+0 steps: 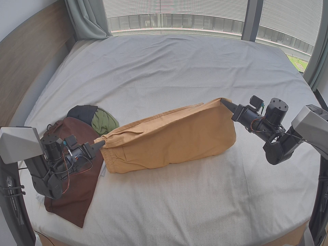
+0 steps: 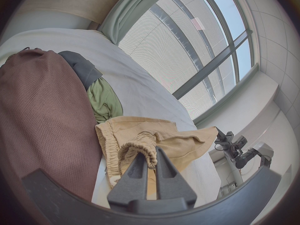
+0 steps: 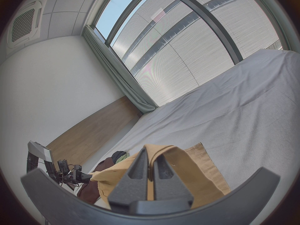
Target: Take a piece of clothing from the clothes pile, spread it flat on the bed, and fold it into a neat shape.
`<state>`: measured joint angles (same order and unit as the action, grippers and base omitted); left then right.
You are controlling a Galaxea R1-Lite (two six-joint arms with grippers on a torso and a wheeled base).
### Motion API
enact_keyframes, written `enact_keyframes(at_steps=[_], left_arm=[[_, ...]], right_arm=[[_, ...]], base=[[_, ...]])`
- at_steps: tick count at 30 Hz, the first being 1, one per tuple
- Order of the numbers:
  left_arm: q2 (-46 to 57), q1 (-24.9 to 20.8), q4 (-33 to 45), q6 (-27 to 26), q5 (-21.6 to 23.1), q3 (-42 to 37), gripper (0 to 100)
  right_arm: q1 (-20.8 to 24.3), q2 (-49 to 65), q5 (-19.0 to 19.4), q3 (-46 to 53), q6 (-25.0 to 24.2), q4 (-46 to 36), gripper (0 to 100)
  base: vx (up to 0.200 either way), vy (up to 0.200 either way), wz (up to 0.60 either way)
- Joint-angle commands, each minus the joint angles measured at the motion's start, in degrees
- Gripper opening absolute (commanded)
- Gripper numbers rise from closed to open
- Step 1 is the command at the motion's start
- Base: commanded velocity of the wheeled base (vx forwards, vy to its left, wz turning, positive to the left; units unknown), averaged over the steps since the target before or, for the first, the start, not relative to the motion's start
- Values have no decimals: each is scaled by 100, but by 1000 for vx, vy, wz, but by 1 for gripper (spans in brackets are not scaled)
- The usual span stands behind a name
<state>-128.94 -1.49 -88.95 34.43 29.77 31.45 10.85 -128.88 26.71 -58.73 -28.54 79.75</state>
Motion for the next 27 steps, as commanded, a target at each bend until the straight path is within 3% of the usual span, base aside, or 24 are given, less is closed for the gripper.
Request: enact_keyframes(at_steps=[1, 27], left_arm=[[-149, -80, -8, 126, -103, 239, 0], [-685, -115, -8, 152, -481, 810, 0]], right_arm=[[-21, -208, 1, -244, -3, -153, 0], [-21, -1175, 1, -1958, -3, -1058, 0]], base=[[0, 0, 0], [0, 0, 0]])
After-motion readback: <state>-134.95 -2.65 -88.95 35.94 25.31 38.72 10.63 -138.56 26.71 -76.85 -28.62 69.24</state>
